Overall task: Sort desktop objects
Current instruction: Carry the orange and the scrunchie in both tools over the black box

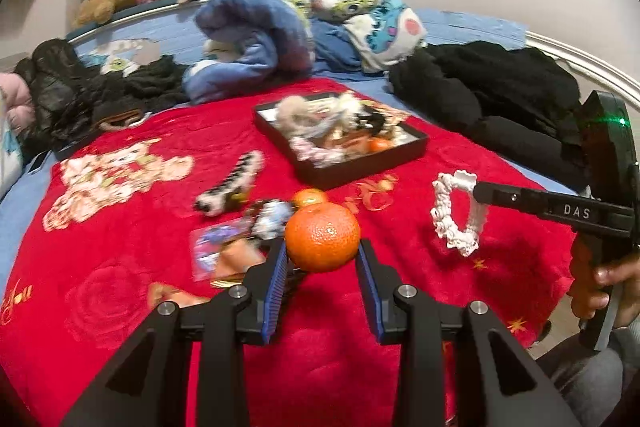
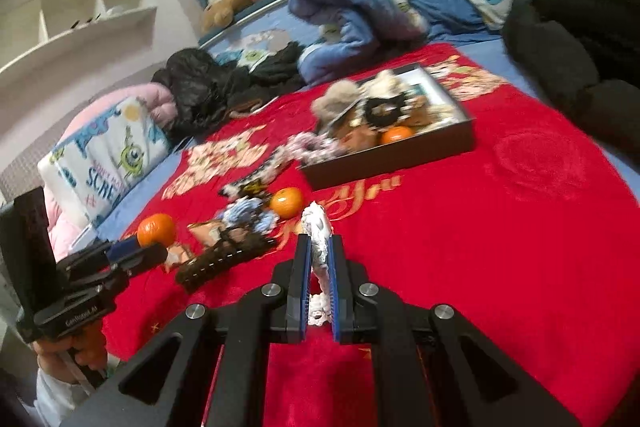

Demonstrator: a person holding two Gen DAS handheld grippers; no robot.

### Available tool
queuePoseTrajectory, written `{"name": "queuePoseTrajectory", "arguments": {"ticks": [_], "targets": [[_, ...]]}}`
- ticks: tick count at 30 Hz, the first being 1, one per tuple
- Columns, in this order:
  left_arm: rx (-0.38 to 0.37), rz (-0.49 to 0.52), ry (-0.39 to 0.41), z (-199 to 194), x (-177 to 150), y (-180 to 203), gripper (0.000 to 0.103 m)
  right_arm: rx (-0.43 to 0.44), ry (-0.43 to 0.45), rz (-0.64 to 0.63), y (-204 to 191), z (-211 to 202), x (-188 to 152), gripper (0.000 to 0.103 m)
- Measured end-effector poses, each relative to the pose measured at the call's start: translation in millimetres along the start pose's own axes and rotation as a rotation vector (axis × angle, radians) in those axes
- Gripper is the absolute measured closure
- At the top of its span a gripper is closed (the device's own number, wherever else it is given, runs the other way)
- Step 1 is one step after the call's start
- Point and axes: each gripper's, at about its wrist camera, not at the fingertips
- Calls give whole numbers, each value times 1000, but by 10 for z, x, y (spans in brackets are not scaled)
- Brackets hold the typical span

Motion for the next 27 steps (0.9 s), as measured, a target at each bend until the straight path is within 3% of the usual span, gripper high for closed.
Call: {"name": "queuePoseTrajectory", "arguments": {"ticks": [11,18,27], "targets": [[-93,49,-17,216,62,474,67,-55,34,66,426,-304,-58,95],[-105,40,-32,398,189,457,67,-57,55,66,452,-296,42,95],[-86,42,-36,605,666,361,67,-49,60,60,438,-125,275,95]]}}
Point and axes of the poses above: each gripper's, at about its wrist camera, not at the fingertips, and z roughly the way its jaws point, y to its right, x to its top, and after that the axes turned 1 degree about -z, right-handed
